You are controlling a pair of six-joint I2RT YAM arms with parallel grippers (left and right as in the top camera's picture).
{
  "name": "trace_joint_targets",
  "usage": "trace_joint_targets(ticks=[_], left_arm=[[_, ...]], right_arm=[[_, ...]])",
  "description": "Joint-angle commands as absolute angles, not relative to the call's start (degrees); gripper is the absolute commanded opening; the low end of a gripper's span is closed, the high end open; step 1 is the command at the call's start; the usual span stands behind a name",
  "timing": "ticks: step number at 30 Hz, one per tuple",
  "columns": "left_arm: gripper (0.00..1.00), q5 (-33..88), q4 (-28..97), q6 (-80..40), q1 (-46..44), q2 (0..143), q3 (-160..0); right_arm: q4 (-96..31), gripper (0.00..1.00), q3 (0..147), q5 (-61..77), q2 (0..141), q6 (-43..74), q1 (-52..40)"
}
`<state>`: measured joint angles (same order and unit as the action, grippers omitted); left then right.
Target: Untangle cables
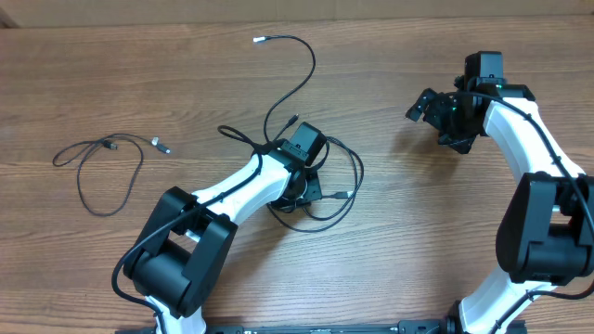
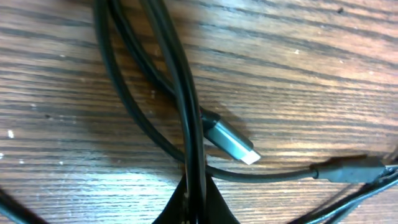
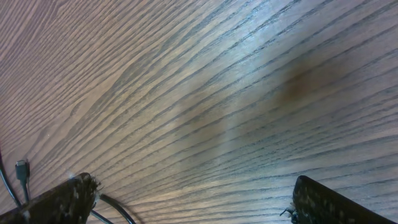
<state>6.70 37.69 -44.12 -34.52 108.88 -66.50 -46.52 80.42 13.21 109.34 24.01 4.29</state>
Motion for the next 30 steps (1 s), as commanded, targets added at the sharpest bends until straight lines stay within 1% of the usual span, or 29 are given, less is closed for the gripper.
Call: trace_joint_targets(ticks=[1,16,22,30], left_arm=[[0.04,8.6,37.6,-42.2,-35.0,108.9,-65.7],[0.04,9.3,37.7,-39.7,-34.9,106.5,-65.8],[0.04,7.7,37.4,-37.4,-34.7,99.9,-66.1],[0.04,3.6,35.5,-37.2,-34.1,88.1,-69.1]], right_arm=[[-46.4,1.00,81.3,12.9,107.9,24.0,4.3],[-46.4,1.00,81.3,12.9,107.9,24.0,4.3],[-46.4,1.00,81.3,12.9,107.9,24.0,4.3],[-46.4,1.00,81.3,12.9,107.9,24.0,4.3]])
